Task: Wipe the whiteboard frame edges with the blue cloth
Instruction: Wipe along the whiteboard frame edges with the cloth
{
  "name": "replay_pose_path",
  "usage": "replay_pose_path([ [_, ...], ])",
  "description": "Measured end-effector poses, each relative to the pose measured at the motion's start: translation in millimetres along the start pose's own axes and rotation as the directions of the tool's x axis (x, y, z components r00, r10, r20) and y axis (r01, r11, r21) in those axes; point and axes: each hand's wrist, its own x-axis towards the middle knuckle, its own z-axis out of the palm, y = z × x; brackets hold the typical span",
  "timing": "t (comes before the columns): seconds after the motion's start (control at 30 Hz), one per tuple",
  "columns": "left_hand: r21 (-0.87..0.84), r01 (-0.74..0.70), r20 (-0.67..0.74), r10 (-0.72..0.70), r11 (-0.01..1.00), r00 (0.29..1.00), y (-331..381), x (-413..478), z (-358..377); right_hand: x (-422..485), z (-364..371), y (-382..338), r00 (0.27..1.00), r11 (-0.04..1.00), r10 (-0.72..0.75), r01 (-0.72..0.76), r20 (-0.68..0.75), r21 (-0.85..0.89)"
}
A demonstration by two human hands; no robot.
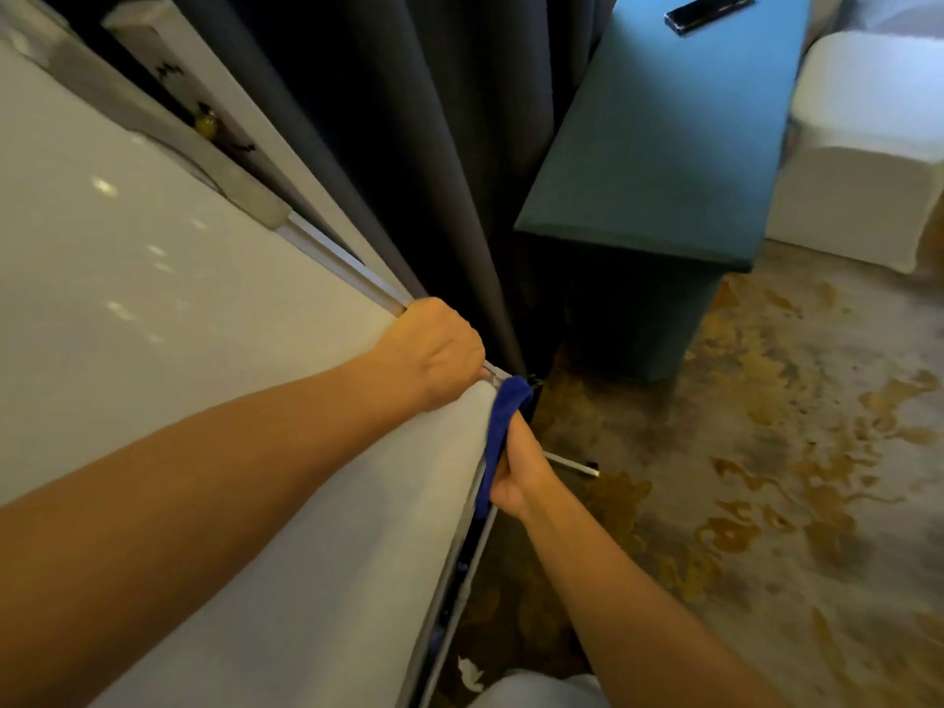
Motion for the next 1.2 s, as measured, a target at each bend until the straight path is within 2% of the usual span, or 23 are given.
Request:
replay_pose_path([
  [0.1,-0.016,0.008,-0.039,-0.008,1.0,0.999,2.2,6.5,-3.6,-6.1,-11.3,-11.0,1.0,1.0,0.011,-0.011,-0.015,-0.021],
  [0.47,-0.135,0.056,-0.001,-0.056,0.989,0.998,21.7,3.7,-30.4,-47.4,-43.8,-41.4,1.0,0.98,0.007,-0.012,-0.026,-0.201],
  [0.73,-0.04,0.087,-0.027,-0.089,0.995,0.996,42.1,0.6,-60.9,-81.1,-61.2,-68.6,0.999,0.957,0.053,-0.049,0.008,-0.286],
  [0.8,-0.054,0.183,-0.09,-0.187,0.982,0.978,60.2,-9.3,-68.1,-87.3,-64.4,-74.6,0.996,0.945,0.086,-0.075,0.02,-0.318],
  [0.9,-0.283,0.378,-0.205,-0.441,0.881,0.874,99.5,-29.3,-73.3,-89.9,-65.4,-85.5,0.986,0.932,0.164,-0.143,0.035,-0.333],
  [0.97,-0.495,0.487,-0.224,-0.647,0.72,0.729,144.8,-47.5,-73.2,-89.9,-66.1,-92.8,0.973,0.914,0.224,-0.191,0.054,-0.358],
  [1.0,-0.614,0.519,-0.197,-0.753,0.594,0.628,170.5,-55.5,-70.2,-88.5,-66.7,-96.6,0.964,0.901,0.255,-0.211,0.071,-0.379],
  [1.03,-0.738,0.54,-0.088,-0.851,0.404,0.517,198.2,-62.3,-67.7,-87.1,-67.0,-99.3,0.953,0.885,0.291,-0.234,0.085,-0.403],
  [1.07,-0.831,0.541,0.108,-0.914,0.133,0.39,225.1,-66.0,-68.1,-84.6,-67.2,-101.9,0.94,0.869,0.327,-0.26,0.095,-0.422],
  [1.1,-0.846,0.509,0.337,-0.899,-0.159,0.28,246.8,-65.4,-67.7,-80.9,-68.2,-104.9,0.927,0.858,0.359,-0.283,0.109,-0.428],
  [1.13,-0.789,0.444,0.544,-0.818,-0.424,0.187,262.3,-60.6,-67.2,-77.0,-69.4,-108.3,0.914,0.847,0.387,-0.302,0.117,-0.438],
  [1.17,-0.681,0.331,0.713,-0.694,-0.653,0.1,274.8,-53.2,-66.4,-73.7,-71.5,-112.4,0.903,0.827,0.415,-0.321,0.114,-0.462],
  [1.2,-0.535,0.146,0.843,-0.538,-0.832,0.02,282.8,-43.6,-66.5,-70.5,-73.7,-118.1,0.89,0.798,0.444,-0.341,0.103,-0.498],
])
